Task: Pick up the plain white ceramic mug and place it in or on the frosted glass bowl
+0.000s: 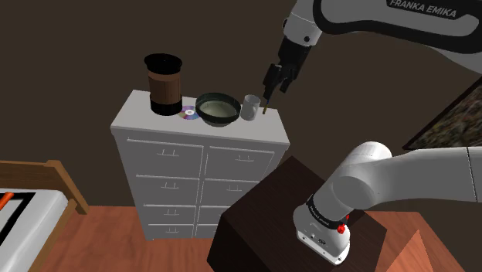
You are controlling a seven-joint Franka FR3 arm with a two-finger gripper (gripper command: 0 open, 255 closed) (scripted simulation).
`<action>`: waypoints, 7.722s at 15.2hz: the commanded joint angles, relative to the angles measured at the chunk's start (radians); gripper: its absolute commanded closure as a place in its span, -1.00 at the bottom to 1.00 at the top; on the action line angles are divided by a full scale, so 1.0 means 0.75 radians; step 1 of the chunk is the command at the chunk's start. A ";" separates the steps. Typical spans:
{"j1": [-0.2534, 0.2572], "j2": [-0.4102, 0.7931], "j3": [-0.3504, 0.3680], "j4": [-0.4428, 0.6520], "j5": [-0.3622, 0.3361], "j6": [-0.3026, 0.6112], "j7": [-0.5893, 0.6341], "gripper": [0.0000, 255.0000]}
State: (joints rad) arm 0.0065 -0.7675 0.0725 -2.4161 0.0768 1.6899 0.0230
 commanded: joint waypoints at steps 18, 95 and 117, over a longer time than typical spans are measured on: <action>-0.101 0.693 -0.301 0.186 -0.133 0.423 -0.478 -1.00; -0.036 1.030 -0.227 0.847 -0.089 0.056 -0.434 1.00; 0.043 1.100 -0.150 0.657 -0.077 0.318 -0.286 1.00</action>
State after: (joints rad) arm 0.0394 0.0553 -0.0396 -1.9123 0.0188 1.9144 -0.1896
